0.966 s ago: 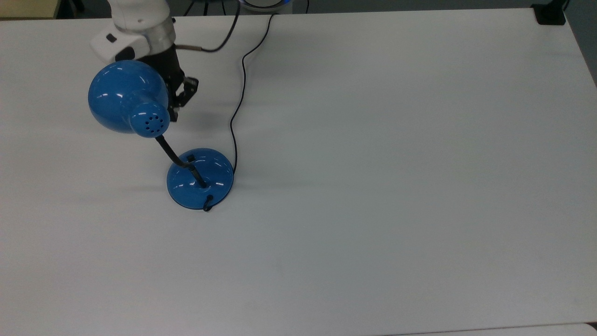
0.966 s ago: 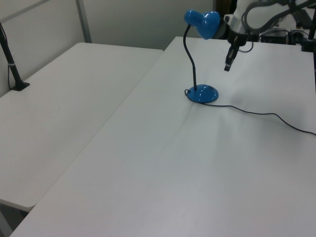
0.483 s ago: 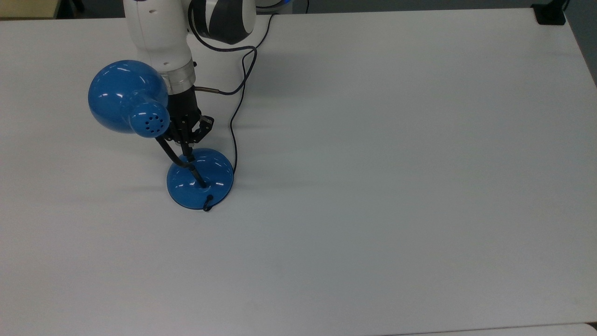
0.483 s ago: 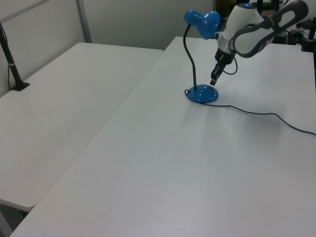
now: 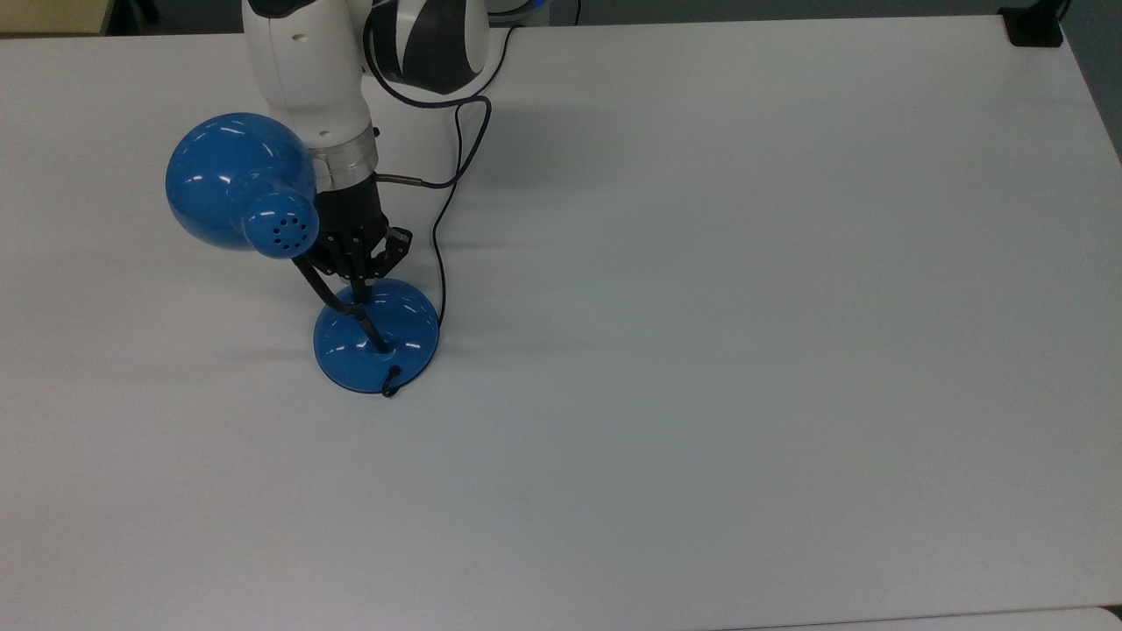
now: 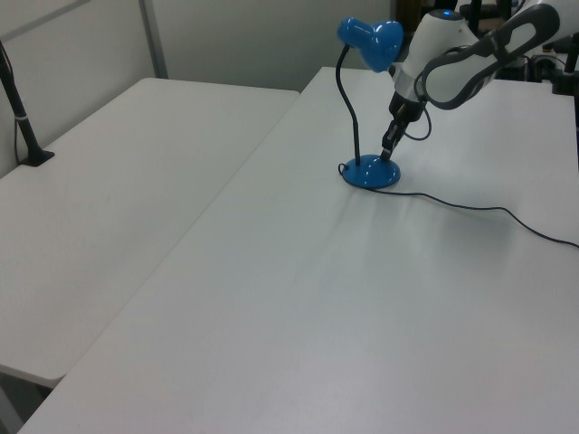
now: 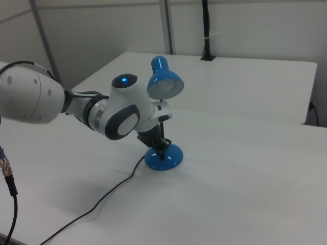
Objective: Turn on the lamp
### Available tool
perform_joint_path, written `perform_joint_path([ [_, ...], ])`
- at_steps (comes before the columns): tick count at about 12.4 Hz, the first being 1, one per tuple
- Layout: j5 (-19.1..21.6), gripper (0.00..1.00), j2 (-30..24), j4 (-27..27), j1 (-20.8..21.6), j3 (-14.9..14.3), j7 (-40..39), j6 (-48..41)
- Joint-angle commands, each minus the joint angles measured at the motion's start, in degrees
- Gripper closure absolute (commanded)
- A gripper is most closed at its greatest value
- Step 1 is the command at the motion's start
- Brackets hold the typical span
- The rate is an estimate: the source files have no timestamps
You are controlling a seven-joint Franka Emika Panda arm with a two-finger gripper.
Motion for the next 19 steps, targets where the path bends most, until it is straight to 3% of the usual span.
perform_joint_path([
  [1, 0.96, 1.00, 1.18, 0.73, 0.70, -0.20, 0.66, 1.08],
  [10, 0.96, 1.00, 2.76, 0.73, 0.79, -0.03, 0.66, 1.00],
  [12, 0.87, 1.00, 1.10, 0.38, 0.79, -0.03, 0.23, -0.05],
  [14, -0.97, 1.00, -2.58, 0.73, 0.27, -0.11, -1.34, -11.24],
  [17, -6.51, 0.98, -8.38, 3.34, -0.70, -0.11, -9.33, -35.57],
  [18, -6.86, 0.91, -10.14, 5.80, -0.79, -0.11, -10.57, -43.05],
  [19, -7.04, 0.78, -11.55, 7.39, -0.96, -0.20, -10.67, -47.21],
])
